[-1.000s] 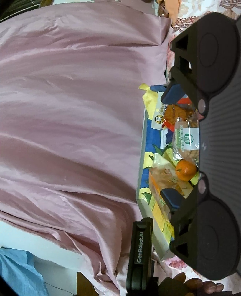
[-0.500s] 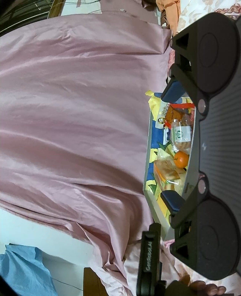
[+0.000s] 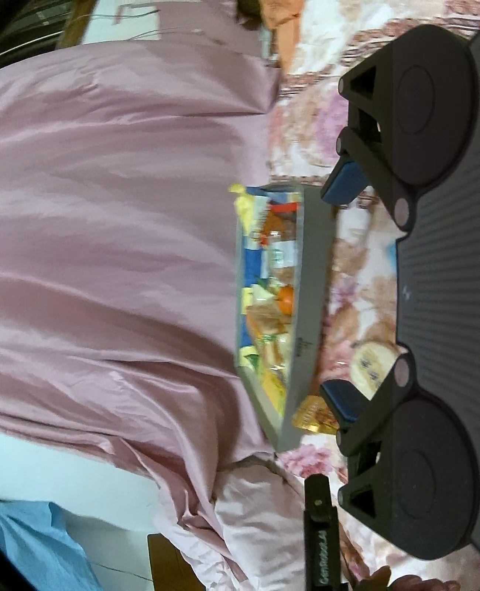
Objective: Organize snacks
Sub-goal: 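Withdraw both open tools from the box toward the remaining snacks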
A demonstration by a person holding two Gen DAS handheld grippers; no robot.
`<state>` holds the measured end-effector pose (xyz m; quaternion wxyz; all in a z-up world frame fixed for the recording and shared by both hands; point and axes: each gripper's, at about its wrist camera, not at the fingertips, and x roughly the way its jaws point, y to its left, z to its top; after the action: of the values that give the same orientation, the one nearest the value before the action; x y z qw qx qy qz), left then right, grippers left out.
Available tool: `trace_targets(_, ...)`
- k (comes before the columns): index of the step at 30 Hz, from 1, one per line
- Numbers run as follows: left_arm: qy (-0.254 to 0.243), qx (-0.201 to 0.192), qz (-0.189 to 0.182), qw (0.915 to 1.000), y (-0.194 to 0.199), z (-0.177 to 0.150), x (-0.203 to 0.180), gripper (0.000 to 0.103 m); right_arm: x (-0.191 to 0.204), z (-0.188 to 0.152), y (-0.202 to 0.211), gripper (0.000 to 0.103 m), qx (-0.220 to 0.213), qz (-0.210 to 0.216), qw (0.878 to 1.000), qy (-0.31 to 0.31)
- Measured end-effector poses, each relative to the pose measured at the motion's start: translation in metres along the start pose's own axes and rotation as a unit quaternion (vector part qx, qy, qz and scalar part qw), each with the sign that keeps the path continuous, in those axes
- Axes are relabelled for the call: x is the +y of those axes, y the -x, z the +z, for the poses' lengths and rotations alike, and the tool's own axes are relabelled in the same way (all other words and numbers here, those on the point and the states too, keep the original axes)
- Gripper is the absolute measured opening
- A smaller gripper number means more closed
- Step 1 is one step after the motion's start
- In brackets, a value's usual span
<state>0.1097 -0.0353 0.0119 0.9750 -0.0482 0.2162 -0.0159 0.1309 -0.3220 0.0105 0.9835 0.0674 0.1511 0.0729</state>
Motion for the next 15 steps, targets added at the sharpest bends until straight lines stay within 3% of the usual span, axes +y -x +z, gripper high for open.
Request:
trace_targets(6,-0.005,0.019,-0.006,0.9998,0.004,-0.017,0.014,0.102,0.005,-0.016,0.006,0.103,0.053,-0.007,0.999,-0.001)
trace_targets(15,-0.005,0.035,0.005,0.9993,0.002,-0.031,0.031,0.102,0.023,-0.031,-0.011,0.103,0.118,-0.02,0.992,0.046)
